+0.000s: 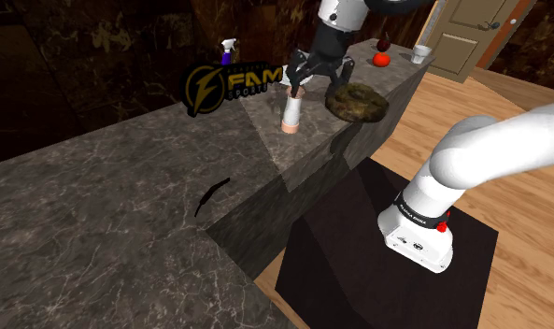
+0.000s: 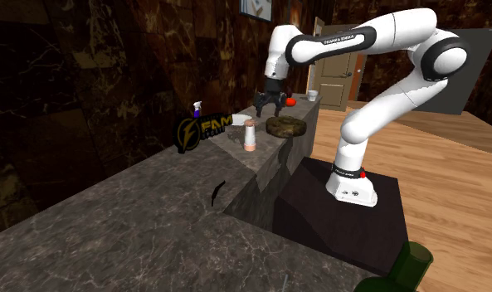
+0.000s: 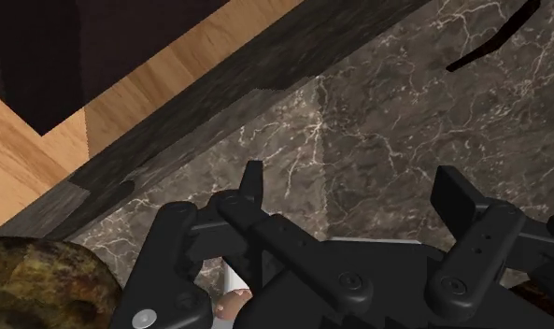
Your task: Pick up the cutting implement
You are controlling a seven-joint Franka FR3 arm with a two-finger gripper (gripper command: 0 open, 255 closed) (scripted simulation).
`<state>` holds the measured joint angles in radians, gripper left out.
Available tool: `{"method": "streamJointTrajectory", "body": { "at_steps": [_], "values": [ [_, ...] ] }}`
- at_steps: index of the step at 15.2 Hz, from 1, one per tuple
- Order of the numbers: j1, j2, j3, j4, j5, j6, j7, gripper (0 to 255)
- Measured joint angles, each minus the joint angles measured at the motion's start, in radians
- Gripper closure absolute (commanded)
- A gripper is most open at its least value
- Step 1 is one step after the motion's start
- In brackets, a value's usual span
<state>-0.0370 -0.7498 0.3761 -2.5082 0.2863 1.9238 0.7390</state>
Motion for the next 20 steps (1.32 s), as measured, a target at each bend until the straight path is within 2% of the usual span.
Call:
{"method": "streamJointTrajectory", "body": {
  "at_steps": [7,12,16,18,20],
  "values": [
    [-0.046,0.194,0.210,0.027,0.043,0.159,0.267,0],
    [-0.121,0.381,0.368,0.094,-0.003,0.265,0.482,0],
    [-0.205,0.586,0.506,0.173,-0.135,0.348,0.709,0],
    [-0.233,0.717,0.560,0.213,-0.257,0.387,0.858,0],
    [-0.219,0.856,0.570,0.269,-0.399,0.403,1.015,0]
  ]
}}
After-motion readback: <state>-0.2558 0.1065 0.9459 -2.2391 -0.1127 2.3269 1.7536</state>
